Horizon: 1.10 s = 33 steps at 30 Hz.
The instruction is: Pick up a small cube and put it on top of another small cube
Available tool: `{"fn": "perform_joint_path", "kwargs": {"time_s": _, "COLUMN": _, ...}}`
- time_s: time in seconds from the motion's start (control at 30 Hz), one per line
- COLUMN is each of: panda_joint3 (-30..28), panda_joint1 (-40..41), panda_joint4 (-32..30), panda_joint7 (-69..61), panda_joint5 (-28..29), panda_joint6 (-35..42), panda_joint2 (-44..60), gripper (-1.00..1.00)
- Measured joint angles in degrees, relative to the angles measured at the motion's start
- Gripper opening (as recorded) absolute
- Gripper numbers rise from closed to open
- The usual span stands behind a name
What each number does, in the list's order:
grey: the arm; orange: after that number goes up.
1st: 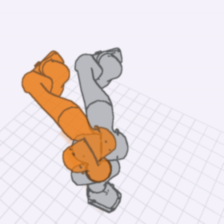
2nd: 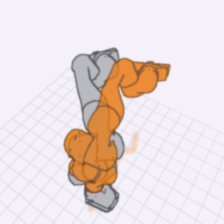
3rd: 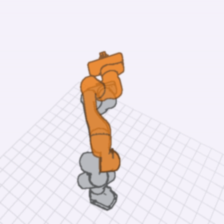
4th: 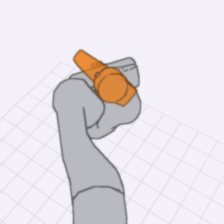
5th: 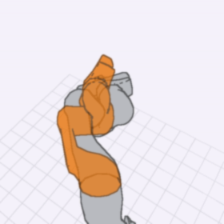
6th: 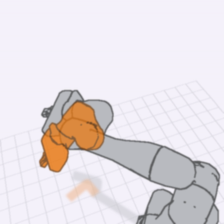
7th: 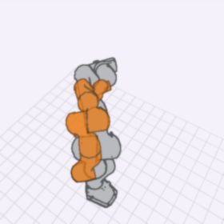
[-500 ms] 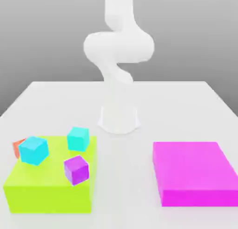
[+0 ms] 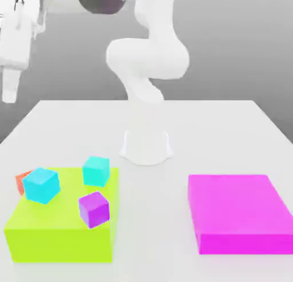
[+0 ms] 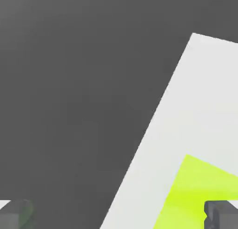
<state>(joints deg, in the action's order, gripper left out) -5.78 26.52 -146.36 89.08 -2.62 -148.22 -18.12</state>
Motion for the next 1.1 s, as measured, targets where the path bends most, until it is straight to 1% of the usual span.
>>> {"fn": "perform_joint_path", "kwargs": {"time_s": 0.1, "panda_joint3": -0.8, "panda_joint1": 4.6, "panda_joint4": -2.5, "panda_joint7": 7.5, "panda_joint5": -0.2, "panda_joint6": -2.8, "panda_joint2": 4.7, "gripper": 0.00}}
{"fn": "perform_joint_path", "kwargs": {"time_s": 0.27, "panda_joint3": -4.3, "panda_joint1": 10.3, "panda_joint4": -6.6, "panda_joint7": 20.6, "panda_joint5": 0.2, "panda_joint6": -7.5, "panda_joint2": 12.4, "gripper": 0.00}}
{"fn": "perform_joint_path", "kwargs": {"time_s": 0.43, "panda_joint3": -7.5, "panda_joint1": 17.8, "panda_joint4": -10.7, "panda_joint7": 33.0, "panda_joint5": 0.0, "panda_joint6": -12.1, "panda_joint2": 20.3, "gripper": 0.00}}
{"fn": "perform_joint_path", "kwargs": {"time_s": 0.53, "panda_joint3": -5.9, "panda_joint1": 18.6, "panda_joint4": -10.5, "panda_joint7": 32.6, "panda_joint5": -3.3, "panda_joint6": -16.6, "panda_joint2": 26.1, "gripper": 0.00}}
{"fn": "perform_joint_path", "kwargs": {"time_s": 0.63, "panda_joint3": -1.9, "panda_joint1": 21.8, "panda_joint4": -9.4, "panda_joint7": 29.9, "panda_joint5": -7.3, "panda_joint6": -21.5, "panda_joint2": 32.3, "gripper": 0.00}}
{"fn": "perform_joint_path", "kwargs": {"time_s": 0.67, "panda_joint3": -0.4, "panda_joint1": 23.0, "panda_joint4": -9.1, "panda_joint7": 29.2, "panda_joint5": -8.2, "panda_joint6": -23.1, "panda_joint2": 34.2, "gripper": -1.00}}
{"fn": "perform_joint_path", "kwargs": {"time_s": 0.9, "panda_joint3": -0.1, "panda_joint1": 23.3, "panda_joint4": -9.0, "panda_joint7": 29.1, "panda_joint5": -8.4, "panda_joint6": -23.6, "panda_joint2": 34.6, "gripper": -1.00}}
{"fn": "perform_joint_path", "kwargs": {"time_s": 1.03, "panda_joint3": -3.9, "panda_joint1": 20.6, "panda_joint4": -10.3, "panda_joint7": 32.6, "panda_joint5": -3.6, "panda_joint6": -18.0, "panda_joint2": 27.8, "gripper": -1.00}}
{"fn": "perform_joint_path", "kwargs": {"time_s": 1.1, "panda_joint3": -4.8, "panda_joint1": 20.4, "panda_joint4": -11.1, "panda_joint7": 34.8, "panda_joint5": -0.8, "panda_joint6": -14.7, "panda_joint2": 23.7, "gripper": -1.00}}
